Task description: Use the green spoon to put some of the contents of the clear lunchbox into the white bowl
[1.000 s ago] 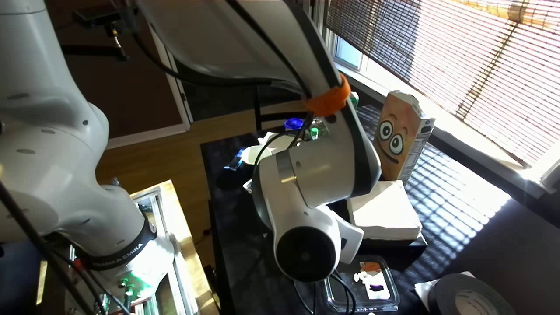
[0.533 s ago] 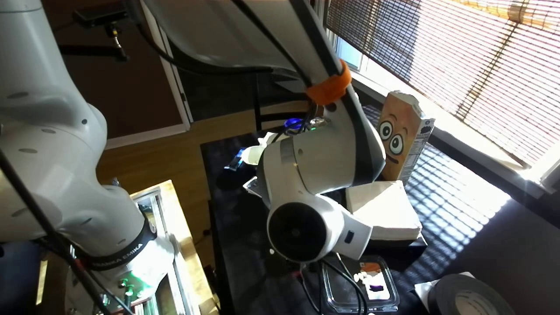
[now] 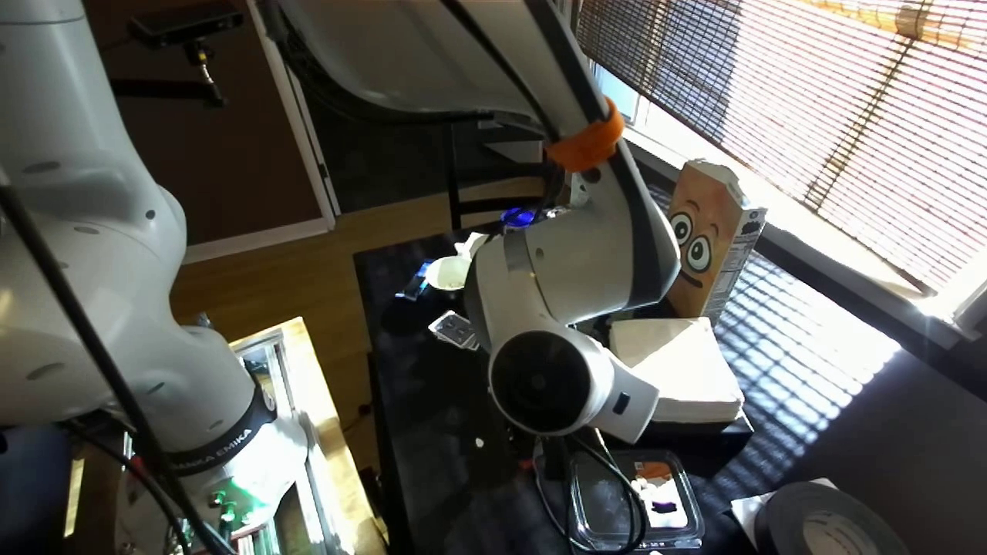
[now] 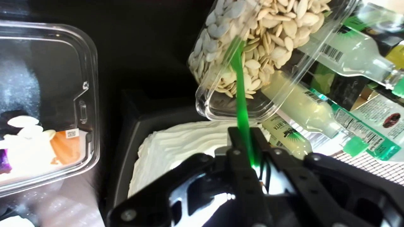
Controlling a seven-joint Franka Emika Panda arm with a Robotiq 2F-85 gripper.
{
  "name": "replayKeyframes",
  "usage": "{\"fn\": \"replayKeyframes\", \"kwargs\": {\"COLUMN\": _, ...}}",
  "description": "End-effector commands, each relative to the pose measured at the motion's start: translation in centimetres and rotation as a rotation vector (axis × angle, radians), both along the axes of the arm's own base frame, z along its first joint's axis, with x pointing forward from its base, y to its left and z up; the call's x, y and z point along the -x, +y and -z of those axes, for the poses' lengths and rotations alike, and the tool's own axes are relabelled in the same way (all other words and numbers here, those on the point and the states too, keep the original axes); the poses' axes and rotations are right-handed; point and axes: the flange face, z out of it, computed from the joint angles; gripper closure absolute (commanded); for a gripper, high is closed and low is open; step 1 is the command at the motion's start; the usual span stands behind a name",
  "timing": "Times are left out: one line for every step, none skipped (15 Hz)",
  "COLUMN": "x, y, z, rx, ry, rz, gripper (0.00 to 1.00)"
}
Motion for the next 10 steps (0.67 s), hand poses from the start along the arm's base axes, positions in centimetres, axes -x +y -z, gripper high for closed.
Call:
{"fn": "replayKeyframes", "kwargs": {"x": -1.7, "y": 1.8, "z": 3.5, "rx": -0.015, "ry": 0.096, "rz": -0.005, "gripper": 0.97}}
{"fn": "replayKeyframes", "kwargs": {"x": -2.0, "y": 1.9, "z": 3.8, "rx": -0.019, "ry": 0.108, "rz": 0.003, "gripper": 0.97}}
{"fn": "replayKeyframes", "kwargs": {"x": -2.3, "y": 2.1, "z": 4.0, "rx": -0.032, "ry": 0.117, "rz": 0.013, "gripper": 0.66}}
{"fn": "replayKeyframes", "kwargs": {"x": -2.6, "y": 2.1, "z": 4.0, "rx": -0.039, "ry": 0.122, "rz": 0.022, "gripper": 0.64}}
{"fn": "replayKeyframes", "kwargs": {"x": -2.5, "y": 2.1, "z": 4.2, "rx": -0.041, "ry": 0.131, "rz": 0.031, "gripper": 0.57}}
{"fn": "replayKeyframes", "kwargs": {"x": -2.2, "y": 1.9, "z": 4.5, "rx": -0.038, "ry": 0.143, "rz": 0.041, "gripper": 0.51}}
{"fn": "replayKeyframes", "kwargs": {"x": -1.9, "y": 1.7, "z": 4.8, "rx": -0.033, "ry": 0.154, "rz": 0.051, "gripper": 0.45}}
{"fn": "replayKeyframes", "kwargs": {"x": -1.6, "y": 1.4, "z": 4.9, "rx": -0.026, "ry": 0.16, "rz": 0.066, "gripper": 0.37}}
{"fn": "replayKeyframes", "kwargs": {"x": -1.1, "y": 0.9, "z": 4.6, "rx": -0.022, "ry": 0.159, "rz": 0.083, "gripper": 0.3}}
{"fn": "replayKeyframes", "kwargs": {"x": -0.5, "y": 0.5, "z": 4.2, "rx": -0.016, "ry": 0.152, "rz": 0.098, "gripper": 0.22}}
